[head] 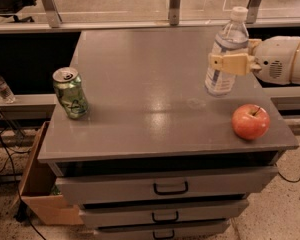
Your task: Move blue plastic bottle near apple
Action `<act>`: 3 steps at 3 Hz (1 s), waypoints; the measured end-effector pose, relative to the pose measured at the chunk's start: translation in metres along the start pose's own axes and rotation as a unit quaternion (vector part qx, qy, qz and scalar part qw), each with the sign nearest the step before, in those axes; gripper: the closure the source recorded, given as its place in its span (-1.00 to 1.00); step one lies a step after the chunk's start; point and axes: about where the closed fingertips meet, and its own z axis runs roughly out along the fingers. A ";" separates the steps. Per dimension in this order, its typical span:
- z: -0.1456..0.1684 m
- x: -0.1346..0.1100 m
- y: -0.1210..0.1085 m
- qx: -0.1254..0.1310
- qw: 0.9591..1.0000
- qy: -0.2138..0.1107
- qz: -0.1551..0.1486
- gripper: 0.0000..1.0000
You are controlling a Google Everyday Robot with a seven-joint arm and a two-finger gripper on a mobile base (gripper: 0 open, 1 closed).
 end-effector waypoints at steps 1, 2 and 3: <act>-0.013 0.006 -0.006 -0.002 1.000 -0.004 -0.004 1.00; -0.023 0.015 -0.011 -0.009 1.000 -0.005 -0.006 1.00; -0.029 0.026 -0.014 -0.022 1.000 0.001 -0.009 1.00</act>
Offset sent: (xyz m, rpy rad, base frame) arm -0.0144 -0.0492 -0.0186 0.0033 -0.0097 0.0338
